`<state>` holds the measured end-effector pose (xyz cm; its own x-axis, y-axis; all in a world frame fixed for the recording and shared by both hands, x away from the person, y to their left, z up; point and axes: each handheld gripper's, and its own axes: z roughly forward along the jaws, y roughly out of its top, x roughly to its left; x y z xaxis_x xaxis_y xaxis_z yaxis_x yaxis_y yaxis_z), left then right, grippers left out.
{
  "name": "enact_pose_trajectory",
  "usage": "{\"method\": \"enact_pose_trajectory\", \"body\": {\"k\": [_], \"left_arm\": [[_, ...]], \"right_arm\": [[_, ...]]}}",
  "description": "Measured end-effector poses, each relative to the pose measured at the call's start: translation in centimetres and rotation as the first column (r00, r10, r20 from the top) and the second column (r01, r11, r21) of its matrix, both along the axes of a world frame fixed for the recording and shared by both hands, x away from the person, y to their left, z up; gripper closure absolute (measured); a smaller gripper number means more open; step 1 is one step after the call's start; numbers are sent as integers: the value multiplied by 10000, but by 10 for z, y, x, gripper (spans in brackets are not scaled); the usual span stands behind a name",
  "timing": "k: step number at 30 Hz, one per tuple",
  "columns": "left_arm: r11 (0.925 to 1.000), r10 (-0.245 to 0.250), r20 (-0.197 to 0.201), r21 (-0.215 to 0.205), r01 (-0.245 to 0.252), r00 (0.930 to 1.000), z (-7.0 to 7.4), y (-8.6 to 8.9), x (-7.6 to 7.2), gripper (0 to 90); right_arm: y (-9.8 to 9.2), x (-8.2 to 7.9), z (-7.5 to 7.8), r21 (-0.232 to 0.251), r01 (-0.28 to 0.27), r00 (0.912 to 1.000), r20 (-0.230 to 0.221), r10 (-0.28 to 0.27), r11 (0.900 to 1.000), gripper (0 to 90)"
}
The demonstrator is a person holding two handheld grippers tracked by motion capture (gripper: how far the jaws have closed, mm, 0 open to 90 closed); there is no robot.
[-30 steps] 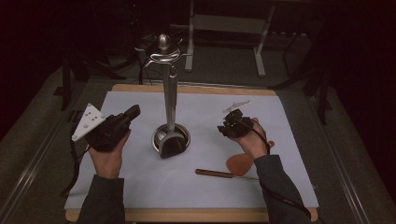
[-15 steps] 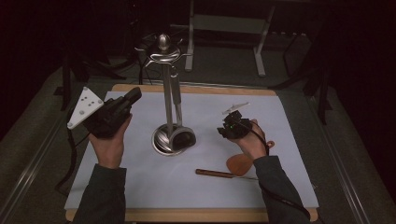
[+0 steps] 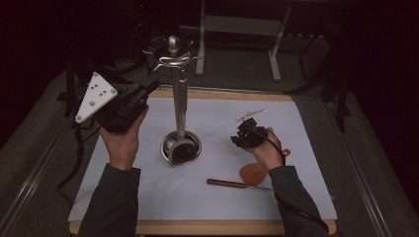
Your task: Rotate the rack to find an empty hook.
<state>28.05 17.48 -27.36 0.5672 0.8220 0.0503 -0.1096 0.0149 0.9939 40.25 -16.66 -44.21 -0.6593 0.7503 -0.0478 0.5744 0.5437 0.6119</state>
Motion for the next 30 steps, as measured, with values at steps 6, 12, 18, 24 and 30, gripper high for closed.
{"method": "enact_pose_trajectory", "body": {"k": [6,12,18,24,30], "left_arm": [[9998,180,-60,25,-179,9998,4,2,7,900],[9997,243,-80,37,-243,9997,4,4,10,900],[9990,444,-109,53,-444,9990,5,8,13,900],[9976,694,-202,12,-693,9974,5,13,19,900],[9961,881,-377,-38,-883,9954,5,18,28,900]], "right_arm": [[-4,0,0,48,40,10000,-20,-39,10000,638],[-6,0,0,104,46,10000,-74,-46,9999,636],[-4,-1,1,135,-2,10000,-46,3,9999,635],[-6,0,0,143,32,10000,-71,-31,9999,634],[-6,-1,0,182,64,9999,-121,-62,9998,631]]}}
